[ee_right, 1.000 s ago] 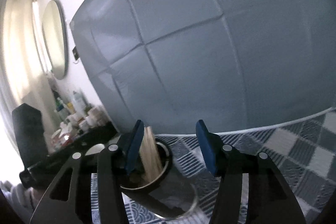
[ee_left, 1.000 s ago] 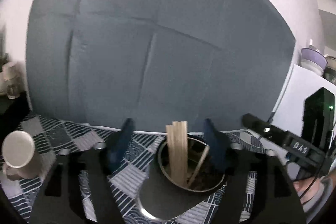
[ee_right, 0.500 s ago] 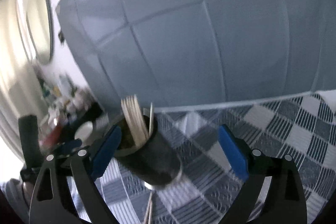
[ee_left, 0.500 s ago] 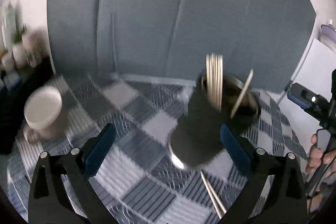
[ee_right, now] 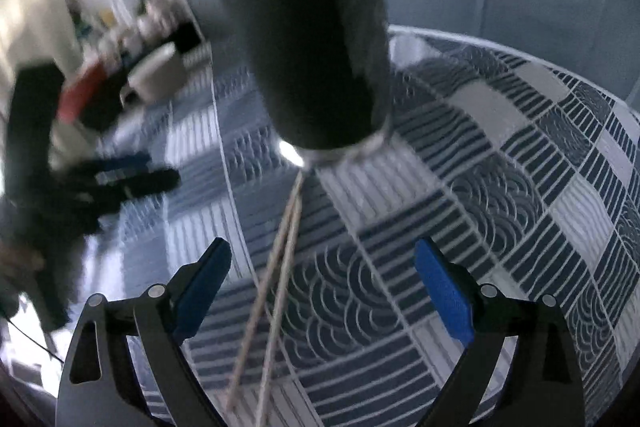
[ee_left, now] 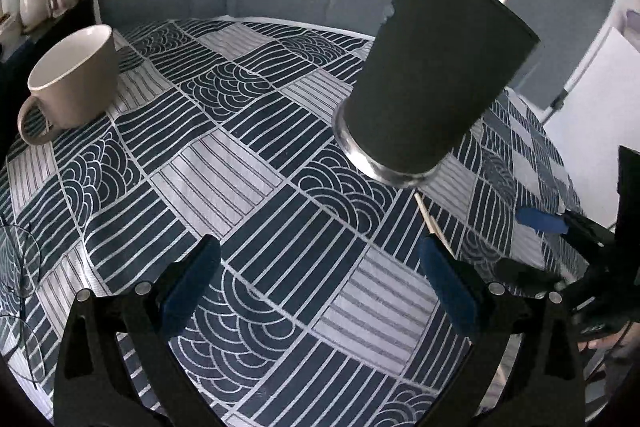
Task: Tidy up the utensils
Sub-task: 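Lower both grippers to the last wooden sticks on the cloth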
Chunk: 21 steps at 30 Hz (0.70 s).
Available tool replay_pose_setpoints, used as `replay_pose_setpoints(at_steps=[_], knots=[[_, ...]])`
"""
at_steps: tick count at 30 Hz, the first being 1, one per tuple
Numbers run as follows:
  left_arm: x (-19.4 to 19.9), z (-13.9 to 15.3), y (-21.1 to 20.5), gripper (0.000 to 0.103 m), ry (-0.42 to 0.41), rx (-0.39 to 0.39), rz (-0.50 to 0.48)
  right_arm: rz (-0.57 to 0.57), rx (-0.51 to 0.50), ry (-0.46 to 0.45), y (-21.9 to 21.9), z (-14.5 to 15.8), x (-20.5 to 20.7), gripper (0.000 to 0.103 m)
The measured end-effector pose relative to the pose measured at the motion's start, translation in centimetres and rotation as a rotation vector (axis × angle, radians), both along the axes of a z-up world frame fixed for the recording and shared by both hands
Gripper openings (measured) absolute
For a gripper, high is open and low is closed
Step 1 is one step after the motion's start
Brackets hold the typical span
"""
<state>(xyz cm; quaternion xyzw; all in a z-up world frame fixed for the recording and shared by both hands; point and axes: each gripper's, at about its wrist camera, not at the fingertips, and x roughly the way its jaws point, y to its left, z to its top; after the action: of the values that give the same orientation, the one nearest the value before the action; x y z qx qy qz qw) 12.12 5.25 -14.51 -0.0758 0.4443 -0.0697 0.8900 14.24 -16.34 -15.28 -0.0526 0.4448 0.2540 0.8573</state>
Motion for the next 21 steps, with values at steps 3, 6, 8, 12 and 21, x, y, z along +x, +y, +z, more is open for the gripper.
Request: replay_pose_setpoints(at_steps=[3,6,8,12,21], knots=[[-0.3,-0.2,-0.3,0.097,0.011,0.039,-0.018,-0.024,-0.050,0.012,0.2,-1.1,-0.2,0.088],[-0.2,-0.8,-0.6,0.097,0.041,0.035,-0.020,-0.041,-0.115,0.037,0.4,-2.2,-0.3,0.088],[-0.1,-1.2,-0.8,0.097,0.058,0.022,-0.026,-0.046,-0.161,0.028,0.6,-2.6,-0.6,0.088],[0.1,-1.9,-2.1,0.097,0.090,0.037,-0.042,-0.069,-0.215,-0.019,0.2,-2.5,-1.1,0.090],[1.3,-2.5,-7.0,0.097,0.138,0.049,-0.131,-0.166,-0.280,-0.007,-3.4,-2.0,-0.2,0.090]])
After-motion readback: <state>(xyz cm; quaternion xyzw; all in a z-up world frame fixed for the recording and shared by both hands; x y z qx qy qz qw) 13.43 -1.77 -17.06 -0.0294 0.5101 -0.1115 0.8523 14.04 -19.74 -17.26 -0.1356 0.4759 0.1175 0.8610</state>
